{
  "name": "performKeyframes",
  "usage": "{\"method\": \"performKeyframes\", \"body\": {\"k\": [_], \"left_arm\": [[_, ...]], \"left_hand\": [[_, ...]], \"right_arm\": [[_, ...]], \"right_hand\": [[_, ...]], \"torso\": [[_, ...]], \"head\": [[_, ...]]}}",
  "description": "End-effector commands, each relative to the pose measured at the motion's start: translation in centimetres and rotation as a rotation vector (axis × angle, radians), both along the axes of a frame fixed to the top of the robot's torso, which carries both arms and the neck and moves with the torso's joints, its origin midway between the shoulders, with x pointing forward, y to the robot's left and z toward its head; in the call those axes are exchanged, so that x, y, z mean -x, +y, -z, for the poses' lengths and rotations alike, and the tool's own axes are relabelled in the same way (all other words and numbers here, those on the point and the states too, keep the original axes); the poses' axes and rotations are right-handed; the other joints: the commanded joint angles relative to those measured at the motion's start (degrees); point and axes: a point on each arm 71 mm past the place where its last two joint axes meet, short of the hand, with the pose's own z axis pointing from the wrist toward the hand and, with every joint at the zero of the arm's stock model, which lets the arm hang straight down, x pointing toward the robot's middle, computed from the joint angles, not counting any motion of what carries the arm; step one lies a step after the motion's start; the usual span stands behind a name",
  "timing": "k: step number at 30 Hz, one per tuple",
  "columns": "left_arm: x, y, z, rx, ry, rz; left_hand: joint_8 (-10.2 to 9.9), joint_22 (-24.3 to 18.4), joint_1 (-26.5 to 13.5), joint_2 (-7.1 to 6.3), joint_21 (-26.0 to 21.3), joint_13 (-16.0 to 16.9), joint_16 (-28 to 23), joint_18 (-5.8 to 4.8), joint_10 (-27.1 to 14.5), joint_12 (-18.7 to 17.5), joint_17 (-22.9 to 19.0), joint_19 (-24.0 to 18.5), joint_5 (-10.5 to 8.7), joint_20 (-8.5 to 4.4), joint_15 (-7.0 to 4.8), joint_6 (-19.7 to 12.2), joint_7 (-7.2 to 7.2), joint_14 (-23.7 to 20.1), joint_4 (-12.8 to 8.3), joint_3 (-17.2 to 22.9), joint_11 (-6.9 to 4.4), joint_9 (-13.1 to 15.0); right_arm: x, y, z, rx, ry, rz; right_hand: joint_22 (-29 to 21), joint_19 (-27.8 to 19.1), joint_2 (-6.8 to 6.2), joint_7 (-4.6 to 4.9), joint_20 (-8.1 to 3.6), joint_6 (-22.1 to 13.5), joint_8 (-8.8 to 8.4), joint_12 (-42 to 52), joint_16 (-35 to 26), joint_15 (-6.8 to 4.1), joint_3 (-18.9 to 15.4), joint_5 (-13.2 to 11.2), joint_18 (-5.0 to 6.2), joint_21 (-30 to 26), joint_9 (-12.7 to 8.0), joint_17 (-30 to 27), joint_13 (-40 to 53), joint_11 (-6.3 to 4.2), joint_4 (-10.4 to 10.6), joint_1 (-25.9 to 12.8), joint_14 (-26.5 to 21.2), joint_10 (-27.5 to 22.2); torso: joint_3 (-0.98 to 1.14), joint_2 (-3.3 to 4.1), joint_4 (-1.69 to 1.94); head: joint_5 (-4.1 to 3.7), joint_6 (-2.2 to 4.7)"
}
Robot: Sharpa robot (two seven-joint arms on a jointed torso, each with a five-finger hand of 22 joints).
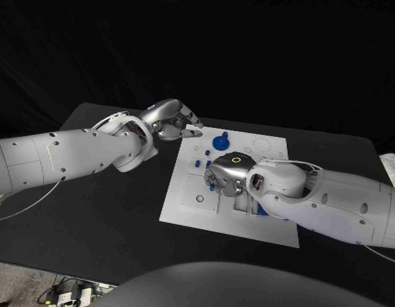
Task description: Assemble the parts on the task board
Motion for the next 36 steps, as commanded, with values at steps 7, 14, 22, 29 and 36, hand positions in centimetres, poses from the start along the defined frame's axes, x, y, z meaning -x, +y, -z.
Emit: {"method": "performKeyframes", "body": {"k": [7, 14, 22, 29, 36], "left_arm": [[0.03, -0.25, 0.13, -0.003, 0.014, 0.009], [0.06, -0.23, 0.28, -0.004, 0.018, 0.008], [0.09, -0.23, 0.41, -0.005, 0.021, 0.008], [0.10, -0.24, 0.53, -0.006, 0.024, 0.008], [0.16, -0.28, 0.64, -0.006, 0.030, 0.009]], "left_hand": [[0.4, 10.1, -0.1, 0.48, -0.1, -0.1, 0.2, 1.02, 0.5, 0.3, 0.0, 0.0, 0.13, 0.48, 0.44, 0.6, 0.02, 0.2, 0.0, 0.4, -0.03, 0.0], [0.4, 10.1, -0.1, 0.48, -0.1, -0.1, 0.2, 1.02, 0.5, 0.3, 0.0, 0.0, 0.13, 0.48, 0.44, 0.6, 0.02, 0.2, 0.0, 0.4, -0.03, 0.0], [0.4, 10.1, -0.1, 0.48, -0.1, -0.1, 0.2, 1.02, 0.5, 0.3, 0.0, 0.0, 0.13, 0.48, 0.44, 0.6, 0.02, 0.2, 0.0, 0.4, -0.03, 0.0], [0.3, 10.1, -0.1, 0.51, -0.1, -0.1, 0.1, 1.04, 0.6, 0.3, -0.1, 0.0, 0.13, 0.49, 0.43, 0.6, 0.01, 0.2, 0.0, 0.5, -0.03, 0.0], [0.3, 10.1, -0.1, 0.51, -0.1, -0.1, 0.1, 1.04, 0.6, 0.3, -0.1, 0.0, 0.13, 0.49, 0.43, 0.6, 0.01, 0.2, 0.0, 0.5, -0.03, 0.0]], "right_arm": [[0.06, -0.07, 0.01, 0.008, -0.017, -0.001], [0.19, -0.12, -0.03, 0.010, -0.021, -0.004], [0.31, -0.05, 0.00, 0.019, -0.019, -0.007], [0.32, 0.02, 0.11, 0.030, -0.019, -0.008], [0.31, 0.01, 0.25, 0.053, -0.034, -0.012]], "right_hand": [[4.7, 0.1, 0.22, -0.02, -0.41, 0.3, 0.45, 0.3, 0.2, -0.41, -0.4, -0.4, 0.69, -0.4, 0.3, -0.2, 0.1, -0.17, -0.3, 0.0, 0.1, 0.3], [4.7, 0.1, 0.11, -0.01, -0.47, 0.2, 0.48, 0.3, 0.2, -0.47, -0.3, -0.3, 0.70, -0.5, 0.5, -0.3, 0.2, -0.21, -0.5, 0.3, 0.1, 0.3], [4.7, 0.1, 0.08, 0.02, -0.50, 0.1, 0.47, 0.3, 0.1, -0.50, -0.3, -0.2, 0.72, -0.5, 0.6, -0.4, 0.2, -0.21, -0.6, 0.4, 0.0, 0.3], [4.7, 0.0, 0.07, 0.05, -0.51, 0.0, 0.44, 0.3, 0.1, -0.50, -0.3, -0.2, 0.73, -0.6, 0.7, -0.5, 0.2, -0.20, -0.7, 0.4, -0.1, 0.3], [4.7, -0.1, 0.07, 0.08, -0.52, -0.1, 0.39, 0.3, 0.0, -0.51, -0.2, -0.1, 0.76, -0.7, 0.7, -0.7, 0.2, -0.20, -0.7, 0.4, -0.3, 0.3]], "torso": [[-0.04, -0.01, -0.01], [-0.08, -0.05, -0.02], [-0.09, -0.07, 0.02], [-0.11, -0.07, 0.02], [-0.09, -0.06, 0.02]], "head": [[0.09, 0.01], [0.12, 0.01], [0.09, 0.01], [-0.01, 0.01], [0.02, 0.01]]}}
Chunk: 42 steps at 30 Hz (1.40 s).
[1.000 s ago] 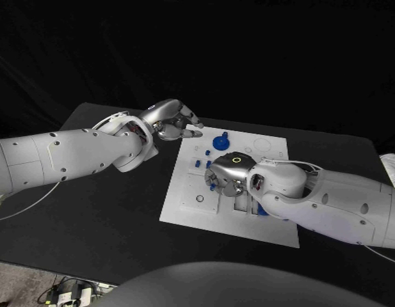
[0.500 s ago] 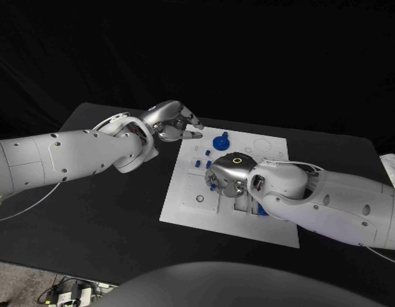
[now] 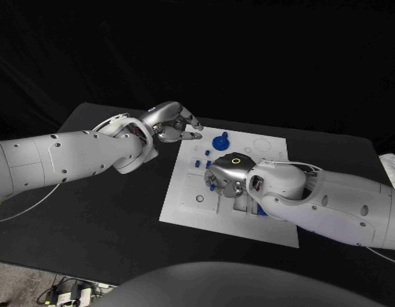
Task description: Assemble the parts on the task board
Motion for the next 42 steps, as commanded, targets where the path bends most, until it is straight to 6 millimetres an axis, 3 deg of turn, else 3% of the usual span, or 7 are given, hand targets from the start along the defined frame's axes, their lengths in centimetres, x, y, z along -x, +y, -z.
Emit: {"method": "performKeyframes", "body": {"k": [1, 25, 42], "left_arm": [[0.09, -0.25, 0.08, -0.001, 0.012, 0.010], [0.05, -0.18, 0.18, -0.001, 0.018, 0.006], [-0.01, -0.14, 0.24, -0.003, 0.024, 0.002]], "left_hand": [[0.3, 10.1, -0.1, 0.51, -0.1, -0.1, 0.1, 1.04, 0.4, 0.3, -0.1, 0.0, 0.13, 0.49, 0.22, 0.6, 0.02, 0.0, 0.0, 0.5, 0.17, 0.0], [0.3, 10.1, -0.1, 0.54, -0.2, -0.1, 0.1, 1.05, 0.4, 0.3, -0.1, 0.0, 0.13, 0.50, 0.23, 0.6, 0.03, 0.0, 0.0, 0.5, 0.16, 0.0], [0.3, 10.1, -0.1, 0.56, -0.1, -0.1, 0.1, 1.04, 0.4, 0.4, 0.0, 0.0, 0.14, 0.51, 0.24, 0.6, 0.10, 0.0, 0.0, 0.5, 0.16, 0.0]], "right_arm": [[0.03, -0.02, 0.23, 0.043, -0.019, -0.007], [0.26, 0.18, 0.52, 0.052, -0.017, -0.014], [0.36, 0.25, 0.66, 0.044, -0.009, -0.013]], "right_hand": [[4.6, -0.1, 0.08, 0.08, -0.18, -0.1, 0.18, 0.3, 0.0, -0.31, 0.1, -0.1, 0.77, -0.4, 0.1, -0.1, 0.1, -0.21, -0.4, 0.4, -0.1, 0.3], [4.5, -0.5, 0.07, -0.18, -0.17, -1.2, -0.43, -0.1, -0.3, -0.18, 0.4, 0.4, 0.80, -0.9, 0.3, -0.6, 0.0, 0.08, -0.6, 0.2, -0.7, -0.4], [4.4, -0.7, -0.36, -1.25, 0.26, -5.7, -4.48, -1.0, -0.2, 0.39, 1.3, -0.7, 0.80, -1.4, -1.9, -0.9, 0.3, 1.24, -0.5, -0.9, -0.9, -3.5]], "torso": [[0.02, -0.01, 0.01], [0.00, -0.02, 0.02], [0.00, -0.02, -0.02]], "head": [[0.06, 0.01], [0.12, 0.01], [0.14, 0.01]]}}
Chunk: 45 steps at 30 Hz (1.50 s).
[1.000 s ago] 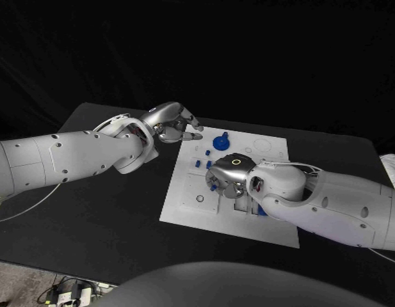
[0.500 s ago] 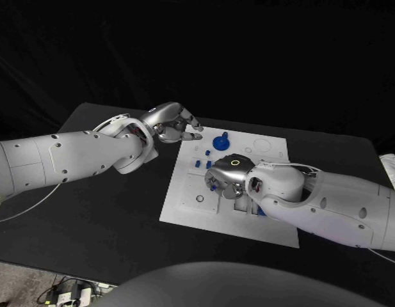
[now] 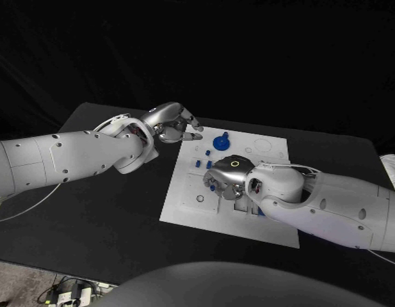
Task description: Assemble the parts on the task board
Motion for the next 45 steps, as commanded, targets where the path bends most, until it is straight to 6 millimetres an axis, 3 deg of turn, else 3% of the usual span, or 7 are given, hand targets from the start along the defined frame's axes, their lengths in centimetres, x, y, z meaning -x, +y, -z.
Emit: {"method": "performKeyframes", "body": {"k": [1, 24, 34, 36, 38, 41, 45], "left_arm": [[0.0, -0.2, 0.1, 0.001, 0.012, 0.005], [0.1, -0.1, 0.1, 0.001, 0.019, -0.001], [0.2, -0.2, 0.0, 0.010, 0.012, 0.005], [0.2, -0.2, 0.0, 0.012, 0.011, 0.005], [0.2, -0.2, 0.0, 0.014, 0.011, 0.004], [0.2, -0.2, 0.1, 0.016, 0.012, 0.003], [0.3, -0.2, 0.3, 0.020, 0.012, 0.004]], "left_hand": [[0.3, 10.1, -0.1, 0.57, -0.1, -0.1, 0.1, 1.04, 0.4, 0.4, -0.1, 0.0, 0.14, 0.51, 0.24, 0.4, -0.12, 0.0, -0.1, 0.3, 0.16, 0.0], [0.2, 10.0, 0.0, 0.53, -0.3, -0.2, 0.0, 1.07, 0.3, 0.3, -0.2, -0.1, 0.23, 0.54, 0.27, 0.2, -0.09, -0.1, -0.2, 0.4, 0.21, -0.1], [0.2, 10.0, 0.0, 0.49, -0.3, -0.2, 0.0, 1.07, 0.2, 0.3, -0.3, -0.1, 0.23, 0.55, 0.28, 0.2, -0.08, -0.1, -0.2, 0.4, 0.22, -0.1], [0.2, 10.0, 0.0, 0.49, -0.3, -0.2, 0.0, 1.07, 0.2, 0.3, -0.3, -0.1, 0.23, 0.55, 0.28, 0.2, -0.08, -0.1, -0.2, 0.4, 0.22, -0.1], [0.2, 10.0, 0.0, 0.49, -0.3, -0.2, 0.0, 1.07, 0.2, 0.3, -0.3, -0.1, 0.23, 0.55, 0.28, 0.2, -0.08, -0.1, -0.2, 0.4, 0.22, -0.1], [0.2, 10.0, 0.0, 0.50, -0.3, -0.2, 0.0, 1.07, 0.2, 0.3, -0.2, -0.1, 0.24, 0.56, 0.27, 0.2, -0.09, -0.1, -0.2, 0.4, 0.23, -0.1], [0.2, 10.0, 0.1, 0.53, -0.3, -0.2, 0.0, 1.07, 0.1, 0.3, -0.3, -0.1, 0.30, 0.56, 0.26, 0.2, -0.11, -0.1, -0.2, 0.5, 0.22, -0.1]], "right_arm": [[0.0, 0.0, 0.1, 0.014, -0.001, -0.003], [0.0, -2.2, -1.2, -0.102, -0.069, 0.034], [-0.6, -5.9, -5.6, -0.241, -0.124, 0.076], [-1.0, -7.4, -6.6, -0.269, -0.116, 0.103], [-1.5, -9.2, -7.7, -0.300, -0.097, 0.145], [-2.1, -11.8, -8.6, -0.353, -0.069, 0.208], [-2.6, -14.9, -8.7, -0.396, -0.046, 0.291]], "right_hand": [[4.5, -0.2, -0.10, -0.01, 0.25, -0.6, -0.58, -0.5, -0.2, 0.13, 0.5, -0.4, 0.80, -0.3, -0.4, -0.1, 0.1, 0.23, 0.0, -0.7, -0.2, -1.1], [3.6, -1.7, -1.55, -4.05, 1.93, -10.0, -4.49, -0.3, -0.3, 1.87, -1.1, -5.9, 1.29, -4.1, -6.3, -1.9, 2.6, 2.71, 0.6, -2.1, -1.8, -13.5], [4.0, 0.2, -1.13, -3.53, 1.95, -8.7, -3.49, 1.7, 0.7, 1.68, -2.5, -8.5, 1.05, -3.5, -7.8, -0.5, 3.1, 2.35, 2.4, -3.2, -0.2, -12.1], [5.8, 5.8, -1.30, -2.13, 1.84, -7.5, -3.15, 2.0, 4.3, 1.60, -3.1, -9.4, -0.13, 1.9, -8.3, 6.9, 2.6, 2.15, 3.6, -4.2, 6.1, -10.1], [9.4, 16.8, -1.58, -2.16, 1.22, -5.8, -2.74, 1.1, 11.5, 0.97, -4.5, -12.3, -2.61, 13.8, -9.0, 23.7, 0.8, 1.42, 5.8, -6.2, 18.7, -7.3], [10.3, 19.7, -1.58, -1.56, 1.13, -4.3, -2.53, -0.8, 12.5, 0.98, -6.3, -14.7, -3.42, 17.1, -9.7, 26.7, -1.1, 1.52, 8.0, -8.2, 20.8, -7.3], [10.6, 20.6, -1.47, -3.00, 1.08, -5.5, -3.74, -3.9, 12.8, 0.99, -7.7, -14.8, -3.61, 18.2, -11.1, 27.4, -3.5, 2.00, 8.8, -7.6, 21.5, -9.1]], "torso": [[0.00, 0.00, -0.01], [-0.01, -0.04, -0.04], [-0.03, -0.01, -0.05], [-0.04, -0.06, -0.06], [-0.06, -0.10, -0.03], [-0.13, -0.13, -0.12], [-0.03, -0.24, -0.17]], "head": [[-0.07, 0.01], [-0.15, 0.01], [-0.84, 0.01], [-1.15, 0.01], [-1.47, 0.01], [-1.64, 0.01], [-1.97, 0.01]]}}
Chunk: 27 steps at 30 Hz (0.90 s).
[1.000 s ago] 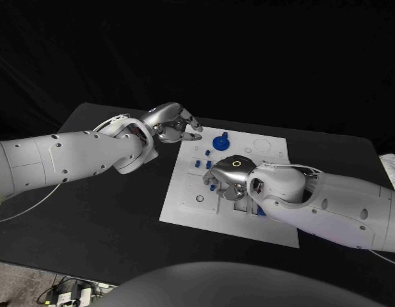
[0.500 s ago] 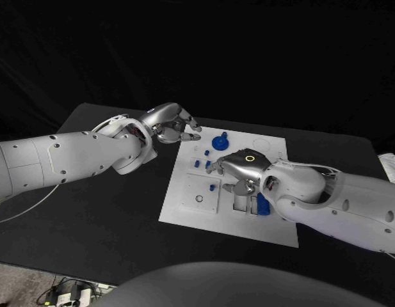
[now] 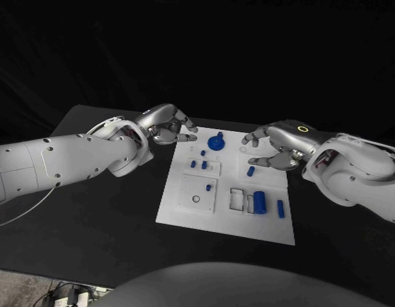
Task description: Assemble the parts on the task board
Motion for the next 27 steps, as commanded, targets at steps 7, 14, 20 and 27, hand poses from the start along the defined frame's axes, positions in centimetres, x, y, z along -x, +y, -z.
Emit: {"method": "performKeyframes", "body": {"k": [7, 14, 20, 27], "left_arm": [[0.3, -0.2, 0.5, 0.018, 0.007, 0.006], [0.5, -0.2, 0.8, 0.018, 0.018, 0.008], [0.5, -0.2, 0.9, 0.018, 0.021, 0.008], [0.6, -0.2, 0.9, 0.018, 0.024, 0.007]], "left_hand": [[0.2, 10.0, 0.3, 0.56, -0.2, -0.1, 0.1, 1.07, 0.1, 0.3, 0.0, 0.2, 0.40, 0.36, 0.26, 0.2, -0.13, -0.1, -0.1, 0.4, 0.21, -0.1], [0.1, 10.0, 0.4, 0.56, -0.2, -0.1, 0.1, 1.07, 0.0, 0.3, 0.0, 0.2, 0.49, 0.36, 0.26, 0.2, -0.13, -0.1, -0.1, 0.5, 0.21, -0.1], [0.1, 10.0, 0.4, 0.56, -0.2, -0.1, 0.1, 1.07, 0.0, 0.3, 0.0, 0.2, 0.49, 0.36, 0.26, 0.2, -0.13, -0.1, -0.1, 0.5, 0.21, -0.1], [0.1, 10.0, 0.6, 0.60, -0.2, -0.2, 0.1, 1.08, 0.0, 0.3, 0.0, 0.2, 0.66, 0.35, 0.21, 0.2, -0.12, -0.1, -0.1, 0.6, 0.18, -0.1]], "right_arm": [[-0.7, -4.2, 1.8, -0.096, 0.105, 0.122], [-1.2, -5.0, 4.7, -0.044, 0.177, 0.161], [-1.3, -4.3, 6.5, -0.014, 0.207, 0.139], [-1.4, -3.0, 8.5, 0.000, 0.227, 0.112]], "right_hand": [[9.6, -2.2, 0.36, -2.37, 0.31, -3.4, -1.52, -4.6, -0.6, 0.41, -2.2, 2.0, 0.25, -2.4, -2.9, -3.2, -3.4, 0.97, 0.4, 2.3, -1.9, -6.0], [9.2, -3.2, 0.57, -0.38, 0.60, -2.7, -0.96, -4.5, -0.9, 0.74, -3.0, 2.7, 0.52, -3.5, -3.4, -4.2, -4.0, 1.31, 0.7, 3.1, -2.6, -6.3], [9.0, -3.7, 1.13, 1.36, 0.71, -1.1, -0.42, -3.1, -1.3, 0.76, -3.2, 4.8, 0.69, -4.1, -3.5, -5.6, -4.4, 1.05, 0.3, 4.5, -3.3, -3.1], [8.7, -4.4, 1.38, 2.91, 0.60, -0.3, 0.04, -2.0, -1.8, 0.62, -3.1, 5.4, 0.90, -5.1, -3.2, -6.9, -4.5, 0.64, 0.1, 5.1, -4.0, -0.7]], "torso": [[0.11, -0.26, -0.29], [0.12, -0.17, -0.14], [0.09, -0.14, -0.10], [0.07, -0.17, -0.07]], "head": [[-0.66, 0.01], [-1.05, 0.01], [-0.95, 0.01], [-0.86, 0.01]]}}
